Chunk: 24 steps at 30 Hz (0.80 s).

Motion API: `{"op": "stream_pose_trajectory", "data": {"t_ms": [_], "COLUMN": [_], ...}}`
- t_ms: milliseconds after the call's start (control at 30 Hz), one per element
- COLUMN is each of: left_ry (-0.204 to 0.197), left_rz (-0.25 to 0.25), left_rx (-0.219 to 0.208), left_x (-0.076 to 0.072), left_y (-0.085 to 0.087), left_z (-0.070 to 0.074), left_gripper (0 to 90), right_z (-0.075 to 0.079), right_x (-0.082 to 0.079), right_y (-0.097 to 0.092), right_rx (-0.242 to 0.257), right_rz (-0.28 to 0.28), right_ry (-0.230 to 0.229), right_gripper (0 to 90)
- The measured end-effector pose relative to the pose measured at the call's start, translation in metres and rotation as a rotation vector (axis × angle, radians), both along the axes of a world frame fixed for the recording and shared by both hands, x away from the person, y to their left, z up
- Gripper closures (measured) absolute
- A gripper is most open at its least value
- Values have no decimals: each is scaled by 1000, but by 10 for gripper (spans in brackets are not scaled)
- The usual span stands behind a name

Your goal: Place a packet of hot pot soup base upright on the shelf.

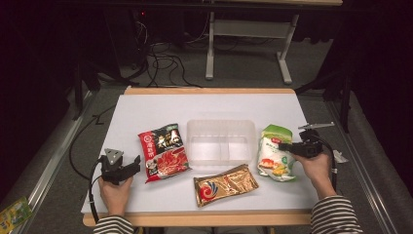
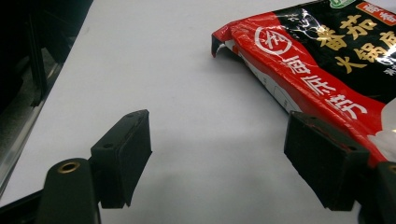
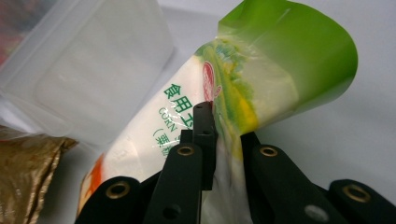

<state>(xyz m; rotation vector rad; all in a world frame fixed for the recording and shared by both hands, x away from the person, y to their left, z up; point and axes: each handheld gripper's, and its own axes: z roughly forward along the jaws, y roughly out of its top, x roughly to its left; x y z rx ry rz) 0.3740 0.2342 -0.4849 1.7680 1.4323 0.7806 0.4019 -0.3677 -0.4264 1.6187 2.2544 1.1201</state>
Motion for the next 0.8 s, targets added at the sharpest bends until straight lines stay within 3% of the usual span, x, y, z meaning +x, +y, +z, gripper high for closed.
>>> {"op": "stream_pose_trajectory", "data": {"t_ms": [333,600,800], "left_ry": [6,6,6], "left_rz": [3,-4,-4], "left_rx": [2,5,5], "left_x": [1,1,1], "left_y": [0,-1,0], "left_z": [0,0,0], "left_gripper": [238,237,236], "right_z": [20,42,51], "right_x": [-20,-32,-38], "right_y": [4,17,16], "right_rx": [49,19,16], "right_rz": [36,55,54], "right_ry": [-96,-181,-204], "right_gripper": [875,879,880]}}
